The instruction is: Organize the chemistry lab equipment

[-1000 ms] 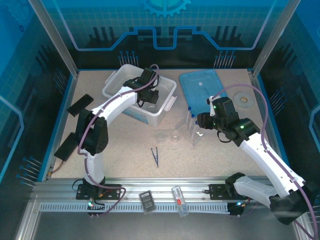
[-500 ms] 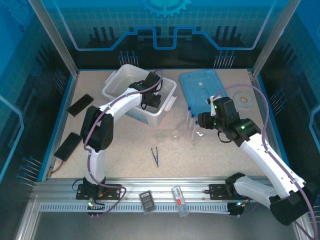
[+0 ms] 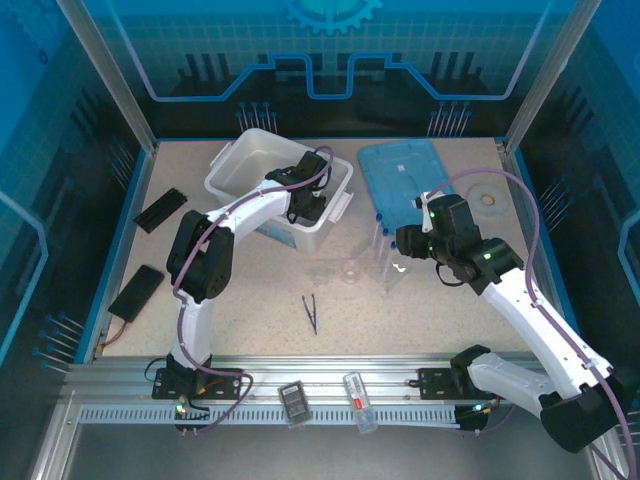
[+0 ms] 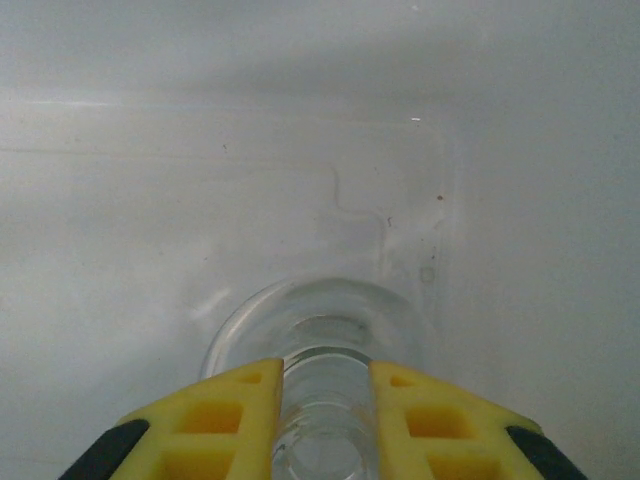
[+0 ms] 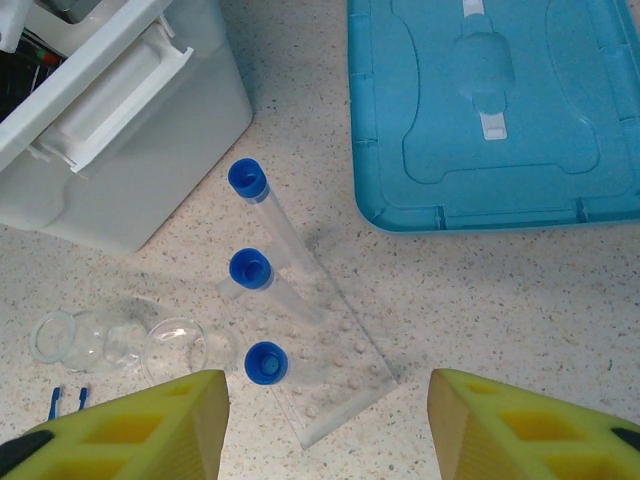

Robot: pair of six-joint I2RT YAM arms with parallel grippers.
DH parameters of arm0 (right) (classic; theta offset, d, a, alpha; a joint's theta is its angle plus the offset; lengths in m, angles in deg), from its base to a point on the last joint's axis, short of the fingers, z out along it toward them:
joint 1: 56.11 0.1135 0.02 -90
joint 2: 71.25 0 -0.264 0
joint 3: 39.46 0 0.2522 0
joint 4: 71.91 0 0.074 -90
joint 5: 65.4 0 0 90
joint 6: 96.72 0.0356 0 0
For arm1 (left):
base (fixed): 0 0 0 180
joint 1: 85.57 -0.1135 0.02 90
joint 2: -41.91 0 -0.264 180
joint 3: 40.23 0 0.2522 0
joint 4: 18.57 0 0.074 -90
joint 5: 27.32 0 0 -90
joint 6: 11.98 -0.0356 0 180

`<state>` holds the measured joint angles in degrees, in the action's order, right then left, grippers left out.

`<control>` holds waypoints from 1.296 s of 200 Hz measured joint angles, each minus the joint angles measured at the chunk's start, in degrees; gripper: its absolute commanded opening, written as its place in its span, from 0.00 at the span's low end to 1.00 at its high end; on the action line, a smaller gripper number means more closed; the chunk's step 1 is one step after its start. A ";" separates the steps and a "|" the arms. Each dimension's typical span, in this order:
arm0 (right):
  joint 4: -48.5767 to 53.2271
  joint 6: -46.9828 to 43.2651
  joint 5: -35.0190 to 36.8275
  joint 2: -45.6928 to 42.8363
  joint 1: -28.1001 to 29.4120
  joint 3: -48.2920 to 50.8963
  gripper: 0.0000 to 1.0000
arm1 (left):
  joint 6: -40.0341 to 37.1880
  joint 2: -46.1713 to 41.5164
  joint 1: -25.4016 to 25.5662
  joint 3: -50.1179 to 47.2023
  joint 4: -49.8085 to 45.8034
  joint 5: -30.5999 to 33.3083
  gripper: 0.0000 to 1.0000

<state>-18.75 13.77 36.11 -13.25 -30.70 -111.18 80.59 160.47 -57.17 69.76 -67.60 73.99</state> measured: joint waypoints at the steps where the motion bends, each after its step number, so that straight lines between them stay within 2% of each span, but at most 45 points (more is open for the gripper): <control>1: 0.00 0.00 0.02 0.00 0.00 0.00 0.56 | 0.02 0.00 0.00 0.00 0.00 0.00 0.23; 9: 0.02 0.00 0.02 -0.07 0.00 0.00 0.56 | 0.04 0.00 0.00 0.00 0.00 0.00 0.26; 34: 0.00 0.00 0.00 -0.39 0.00 0.02 0.57 | 0.33 0.20 0.00 0.00 -0.07 0.09 0.51; 60: 0.00 0.00 0.02 -0.46 0.00 0.02 0.57 | 0.37 0.44 0.00 -0.04 -0.20 0.55 0.70; 75: 0.00 0.00 0.02 -0.48 0.00 0.00 0.58 | 0.72 0.42 -0.04 -0.04 -0.02 0.87 0.75; 137: 0.02 -0.02 0.00 -0.48 0.00 0.00 0.61 | 1.51 -1.07 -0.04 -0.04 -0.20 1.07 0.81; 205: 0.07 -0.20 -0.22 -0.79 0.00 0.00 0.70 | 1.53 -11.87 0.74 -1.42 -0.46 3.56 0.81; 259: 0.04 -0.63 -1.53 0.24 0.02 0.00 0.73 | 1.38 -21.53 6.80 -7.19 -0.42 8.50 0.81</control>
<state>-18.71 13.14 34.58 -13.01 -30.68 -111.18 81.97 138.94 -50.37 62.57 -68.01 82.50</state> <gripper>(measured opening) 0.721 0.808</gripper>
